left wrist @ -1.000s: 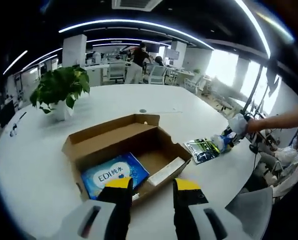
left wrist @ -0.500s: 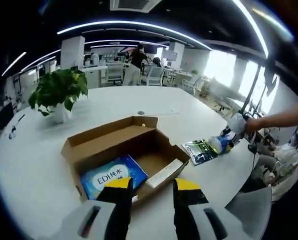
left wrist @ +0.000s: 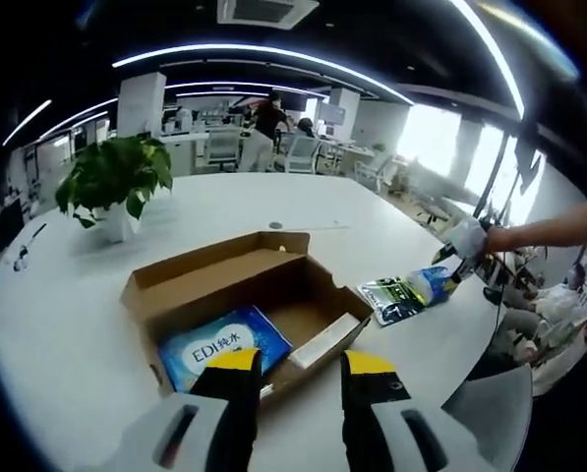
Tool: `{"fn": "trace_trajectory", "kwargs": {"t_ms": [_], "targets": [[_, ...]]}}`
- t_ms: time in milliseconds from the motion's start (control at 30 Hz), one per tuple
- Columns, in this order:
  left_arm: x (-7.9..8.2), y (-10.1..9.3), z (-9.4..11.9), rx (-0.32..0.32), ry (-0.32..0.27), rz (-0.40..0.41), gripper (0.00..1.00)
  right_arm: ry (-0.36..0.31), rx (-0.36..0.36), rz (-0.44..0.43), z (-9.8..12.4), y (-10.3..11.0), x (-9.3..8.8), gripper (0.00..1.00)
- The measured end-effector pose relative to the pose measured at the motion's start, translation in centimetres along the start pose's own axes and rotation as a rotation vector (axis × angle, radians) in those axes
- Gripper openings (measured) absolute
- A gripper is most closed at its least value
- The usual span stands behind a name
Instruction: Operate the shoe box by opening the lid, removing the specified soft item, and placing it in the target area until the item is outside and the box remains undamaged.
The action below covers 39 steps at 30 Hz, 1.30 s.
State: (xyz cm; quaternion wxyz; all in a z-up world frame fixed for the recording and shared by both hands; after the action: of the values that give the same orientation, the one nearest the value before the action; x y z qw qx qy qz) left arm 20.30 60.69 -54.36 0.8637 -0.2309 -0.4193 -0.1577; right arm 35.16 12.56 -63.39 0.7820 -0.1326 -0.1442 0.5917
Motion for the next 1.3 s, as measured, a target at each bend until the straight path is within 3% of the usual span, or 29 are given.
{"fn": "trace_trajectory", "kwargs": {"t_ms": [333,567,867,1100,1300], "targets": [[-0.6,1.3,1.4,0.000,-0.020,0.013,0.32,-0.095,-0.013,-0.111,2.0,-0.7,4.1,0.43],[-1.5,2.6,2.9,0.015,-0.036,0.036,0.32,-0.190,-0.002,-0.146,2.9,-0.9,9.1,0.41],[-2.4,4.4,4.7,0.040,-0.051,0.068,0.32,-0.270,0.028,-0.114,3.3,0.1,15.6,0.38],[-3.3,6.0,6.1,0.061,-0.060,0.095,0.32,-0.302,0.050,-0.089,3.6,0.8,19.2,0.36],[-4.0,6.9,7.0,0.076,-0.064,0.118,0.32,-0.361,0.091,-0.131,3.8,1.5,22.4,0.33]]}}
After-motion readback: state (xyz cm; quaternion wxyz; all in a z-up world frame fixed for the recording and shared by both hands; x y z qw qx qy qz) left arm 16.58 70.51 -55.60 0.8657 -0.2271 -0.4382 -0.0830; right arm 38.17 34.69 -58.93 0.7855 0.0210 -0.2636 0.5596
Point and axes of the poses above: the point that each gripper's makers call its tool centre point, and the gripper's own axes: z roughly backward along the fingers, y roughly to its left, x roughly out of its top, the point moved 10 cm from there along z, roughly backward along the fingers, and after that the axes turned 8 degrees about -x, right-handed, at the moved point
